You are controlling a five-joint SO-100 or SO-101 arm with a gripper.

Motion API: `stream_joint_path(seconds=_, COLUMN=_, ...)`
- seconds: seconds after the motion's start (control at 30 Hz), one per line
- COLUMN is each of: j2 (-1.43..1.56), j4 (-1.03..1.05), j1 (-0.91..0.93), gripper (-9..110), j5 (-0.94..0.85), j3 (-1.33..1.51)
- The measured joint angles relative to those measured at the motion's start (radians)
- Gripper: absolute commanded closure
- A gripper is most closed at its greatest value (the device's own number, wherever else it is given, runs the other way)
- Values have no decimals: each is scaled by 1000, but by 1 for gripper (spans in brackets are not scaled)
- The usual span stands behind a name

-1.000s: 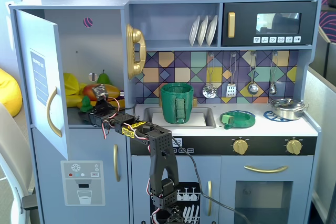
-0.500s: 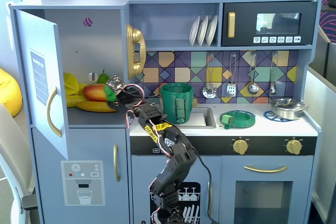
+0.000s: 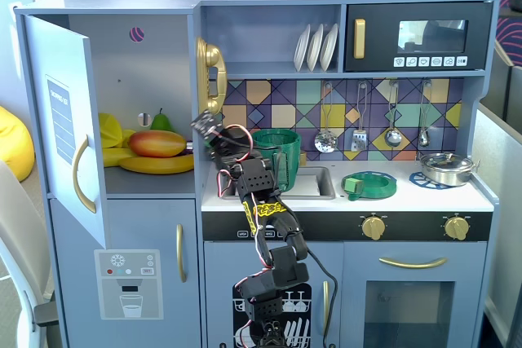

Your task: Pick up the green pineapple from the left cabinet and place it in the green recipient

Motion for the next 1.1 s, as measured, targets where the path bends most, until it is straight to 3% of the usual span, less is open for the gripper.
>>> stream_joint_path(seconds=0.37, j2=-227, j4=-245, j1=285, gripper=101, j5=443, j3=-91)
stream_joint_path(seconds=0.7, j2=-471, j4=-331, j1=368, gripper=101, j5=540, j3=-241)
stream_joint_path(seconds=1.03, j2=-652, j4=-344, j1=380, gripper=101, j5=531, j3=-353)
stream_joint_path(seconds=1.1, j2=-684, j4=-347, j1=385, gripper=97, j5=522, j3=-379)
